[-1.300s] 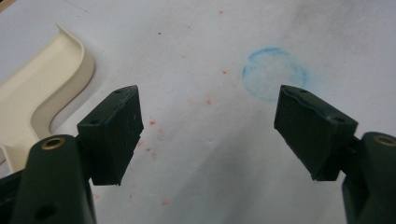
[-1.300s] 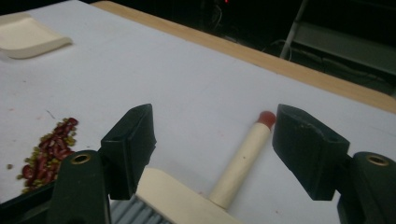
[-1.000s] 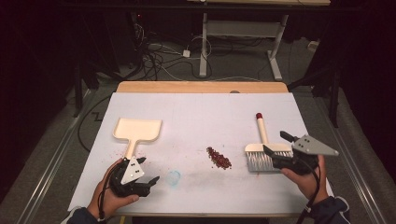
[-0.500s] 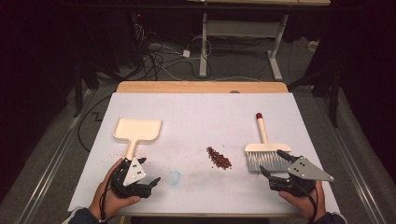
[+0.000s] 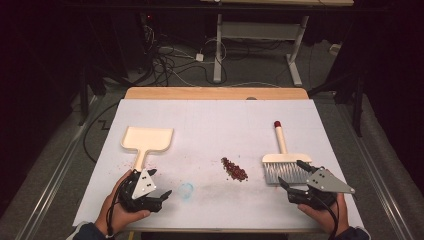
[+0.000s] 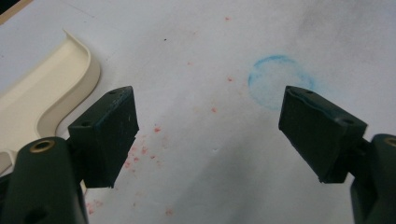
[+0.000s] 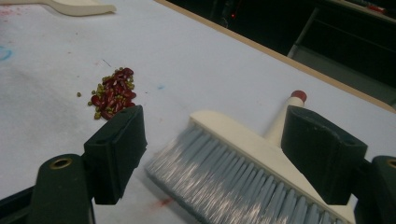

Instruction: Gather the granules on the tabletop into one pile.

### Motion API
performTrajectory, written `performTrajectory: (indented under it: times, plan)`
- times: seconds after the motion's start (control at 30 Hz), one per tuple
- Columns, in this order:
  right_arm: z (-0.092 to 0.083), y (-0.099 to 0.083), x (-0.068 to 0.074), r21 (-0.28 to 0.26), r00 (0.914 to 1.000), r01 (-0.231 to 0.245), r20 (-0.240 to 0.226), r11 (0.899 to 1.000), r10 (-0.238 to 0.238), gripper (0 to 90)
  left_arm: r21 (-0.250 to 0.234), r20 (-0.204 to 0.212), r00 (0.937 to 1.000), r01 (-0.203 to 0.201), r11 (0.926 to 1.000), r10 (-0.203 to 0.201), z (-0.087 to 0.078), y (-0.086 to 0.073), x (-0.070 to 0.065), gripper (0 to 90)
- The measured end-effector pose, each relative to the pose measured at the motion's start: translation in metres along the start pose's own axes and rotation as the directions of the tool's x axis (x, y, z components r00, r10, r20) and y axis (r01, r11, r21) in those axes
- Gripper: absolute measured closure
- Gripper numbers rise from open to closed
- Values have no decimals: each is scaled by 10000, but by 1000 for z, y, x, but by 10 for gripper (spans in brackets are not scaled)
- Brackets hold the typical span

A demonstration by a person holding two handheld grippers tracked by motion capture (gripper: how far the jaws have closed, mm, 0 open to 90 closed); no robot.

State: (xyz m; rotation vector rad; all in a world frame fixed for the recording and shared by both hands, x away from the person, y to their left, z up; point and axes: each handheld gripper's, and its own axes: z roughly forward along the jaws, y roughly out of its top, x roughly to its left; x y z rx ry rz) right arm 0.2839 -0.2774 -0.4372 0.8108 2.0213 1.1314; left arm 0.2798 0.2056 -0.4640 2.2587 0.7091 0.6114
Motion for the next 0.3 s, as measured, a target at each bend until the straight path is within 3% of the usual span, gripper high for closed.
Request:
performTrajectory:
  times: [0.3]
  plan:
    - [1,0,1,-48,9999,63,116,10000,-62,230,110,-112,9999,11,9999,-10,1,1,2,189]
